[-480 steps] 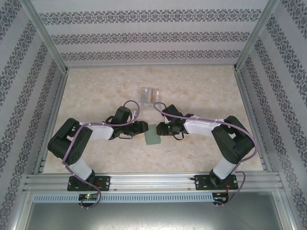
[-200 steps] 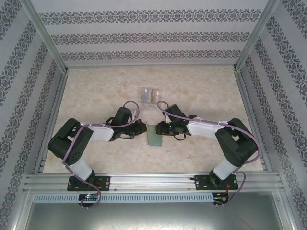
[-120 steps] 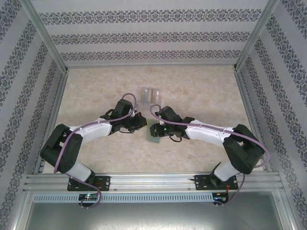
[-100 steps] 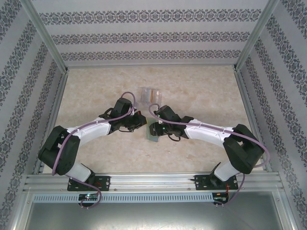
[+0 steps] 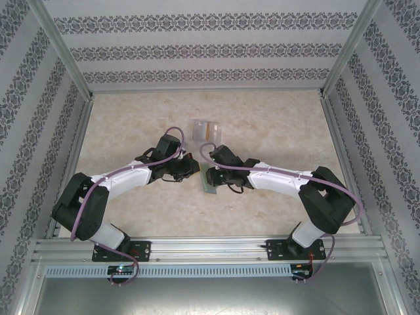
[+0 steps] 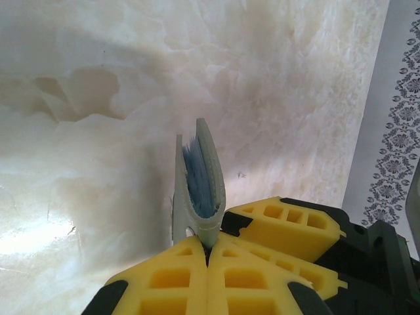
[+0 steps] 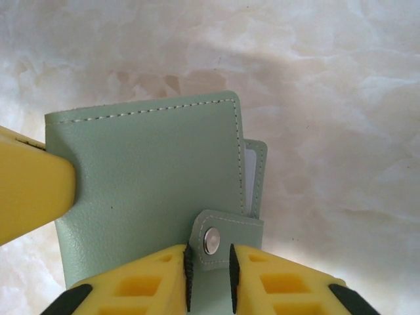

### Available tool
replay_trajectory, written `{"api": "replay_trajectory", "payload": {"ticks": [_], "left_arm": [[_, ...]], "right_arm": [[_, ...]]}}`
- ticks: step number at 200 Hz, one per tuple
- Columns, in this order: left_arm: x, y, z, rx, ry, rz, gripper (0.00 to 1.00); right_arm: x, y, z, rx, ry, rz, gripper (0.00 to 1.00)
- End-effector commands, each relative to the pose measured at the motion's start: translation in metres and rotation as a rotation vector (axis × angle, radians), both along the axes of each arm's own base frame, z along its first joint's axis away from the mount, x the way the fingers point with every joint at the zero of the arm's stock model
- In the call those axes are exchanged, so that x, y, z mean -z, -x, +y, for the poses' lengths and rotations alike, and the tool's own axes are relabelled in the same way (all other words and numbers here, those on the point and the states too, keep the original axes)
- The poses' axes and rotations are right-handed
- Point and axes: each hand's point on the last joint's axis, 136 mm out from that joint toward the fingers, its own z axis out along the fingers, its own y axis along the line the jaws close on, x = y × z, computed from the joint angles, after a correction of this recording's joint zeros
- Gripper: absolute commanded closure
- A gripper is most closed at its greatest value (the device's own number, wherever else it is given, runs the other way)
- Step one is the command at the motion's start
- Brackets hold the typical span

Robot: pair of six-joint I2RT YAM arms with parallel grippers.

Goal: Put the credit cards into the card holder

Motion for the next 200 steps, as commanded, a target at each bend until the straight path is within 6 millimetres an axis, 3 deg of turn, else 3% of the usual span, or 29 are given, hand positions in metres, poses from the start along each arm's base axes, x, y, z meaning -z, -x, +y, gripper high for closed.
{"api": "replay_trajectory", "payload": {"ticks": [1, 38, 77, 108, 146, 200], "left_arm": [[-0.004, 0.005, -0.004, 0.012, 0.009, 0.002, 1.00], [0.006, 0.002, 0.000, 0.011, -0.032, -0.001, 1.00], [0.021, 0.004, 0.001, 0.026, -0.052, 0.023, 1.00], [0.021, 0.004, 0.001, 0.034, -0.058, 0.030, 1.00], [0.013, 0.003, -0.002, 0.048, -0.046, 0.030, 1.00], [0.013, 0.003, -0.003, 0.044, -0.036, 0.037, 1.00]], "right_arm": [[0.006, -0.003, -0.010, 0.025, 0.071, -0.007, 0.81], [0.008, 0.000, -0.014, 0.026, 0.078, -0.003, 0.90], [0.013, -0.002, -0.022, 0.051, 0.102, 0.002, 0.92], [0.005, 0.001, -0.015, 0.015, 0.054, -0.010, 0.75], [-0.005, 0.001, -0.005, -0.022, -0.010, -0.023, 0.69], [0.007, -0.002, 0.000, -0.035, -0.006, 0.013, 0.66]]}}
